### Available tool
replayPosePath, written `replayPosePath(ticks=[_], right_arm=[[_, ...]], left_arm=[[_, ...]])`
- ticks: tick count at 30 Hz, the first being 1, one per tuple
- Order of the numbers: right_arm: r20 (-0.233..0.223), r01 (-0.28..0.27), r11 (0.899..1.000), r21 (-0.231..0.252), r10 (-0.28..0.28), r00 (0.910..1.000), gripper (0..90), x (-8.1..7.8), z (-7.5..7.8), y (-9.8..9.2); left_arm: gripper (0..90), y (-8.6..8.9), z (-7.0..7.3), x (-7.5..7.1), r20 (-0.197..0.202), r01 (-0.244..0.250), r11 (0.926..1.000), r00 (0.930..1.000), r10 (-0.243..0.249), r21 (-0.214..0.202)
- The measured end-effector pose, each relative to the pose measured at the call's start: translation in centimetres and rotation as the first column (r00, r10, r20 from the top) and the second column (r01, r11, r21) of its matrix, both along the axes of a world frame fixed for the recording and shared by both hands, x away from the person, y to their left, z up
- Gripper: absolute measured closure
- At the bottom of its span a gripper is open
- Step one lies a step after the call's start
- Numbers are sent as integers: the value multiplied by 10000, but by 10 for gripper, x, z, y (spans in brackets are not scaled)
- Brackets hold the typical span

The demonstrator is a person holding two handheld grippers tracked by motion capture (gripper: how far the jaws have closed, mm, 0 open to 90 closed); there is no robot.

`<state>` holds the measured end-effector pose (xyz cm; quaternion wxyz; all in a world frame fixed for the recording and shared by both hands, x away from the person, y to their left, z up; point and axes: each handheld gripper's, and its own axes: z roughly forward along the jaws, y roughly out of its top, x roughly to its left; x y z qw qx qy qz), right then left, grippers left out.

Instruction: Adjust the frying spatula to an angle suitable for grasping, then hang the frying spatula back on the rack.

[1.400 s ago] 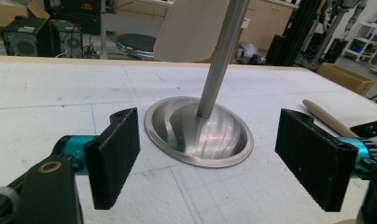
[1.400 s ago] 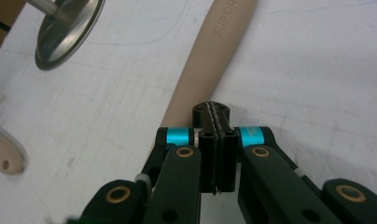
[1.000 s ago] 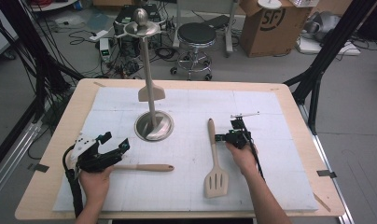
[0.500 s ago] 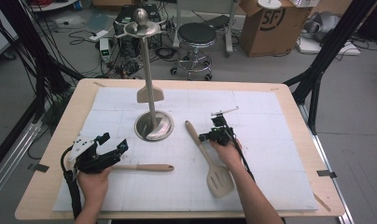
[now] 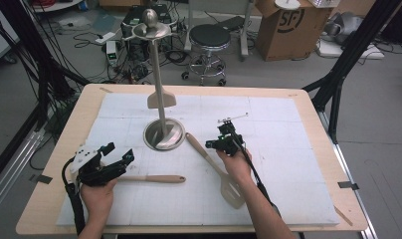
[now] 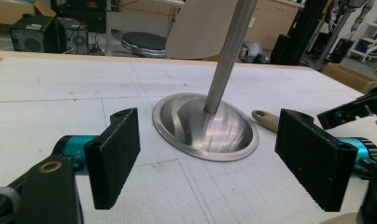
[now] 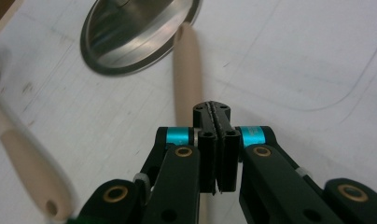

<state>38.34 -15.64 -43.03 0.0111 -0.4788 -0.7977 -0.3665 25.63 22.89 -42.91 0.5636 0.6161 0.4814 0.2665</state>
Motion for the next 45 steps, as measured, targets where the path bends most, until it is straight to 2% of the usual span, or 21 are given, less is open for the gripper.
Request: replayPosePath(ticks=[2, 7, 10, 16, 19, 23, 27, 30, 40, 45], right_arm=[[38, -177, 9998, -87, 178, 9998, 890, -7, 3, 1], [-225, -401, 9981, -476, 391, 9990, 879, -20, 1, -1], [-367, -428, 9984, -378, 414, 9985, 853, -24, -1, -4], [-467, -454, 9982, -400, 435, 9980, 748, -31, 4, -5], [-539, -443, 9973, -590, 411, 9977, 702, -35, 5, -6], [-692, -437, 9965, -707, 388, 9968, 679, -38, 5, -6], [-591, -472, 9946, -922, 419, 9974, 656, -39, 5, -6], [-688, -399, 9931, -1103, 324, 9971, 621, -40, 4, -5], [-786, -423, 9922, -1174, 332, 9964, 615, -40, 3, -4], [-684, -436, 9874, -1524, 334, 9971, 615, -41, 2, -1]], left_arm=[[227, -1, 0, 0, 15, 40, 10000, 10000, -40, 36], [227, -2, 0, 0, 10, 59, 10000, 10000, -59, 36], [227, -2, 0, 0, -1, 49, 10000, 10000, -49, 42], [227, -2, 0, 1, -19, 45, 10000, 10000, -45, 46], [228, -2, -1, 1, -29, 75, 10000, 10000, -75, 46], [228, -3, 0, 1, -29, 58, 10000, 10000, -58, 81], [228, -3, -1, 1, -45, 44, 10000, 10000, -44, 87], [228, -3, -1, 1, -35, 42, 10000, 10000, -42, 65], [228, -4, -1, 1, -44, 71, 10000, 10000, -71, 70], [228, -5, -1, 2, -56, 76, 9999, 10000, -76, 99]])
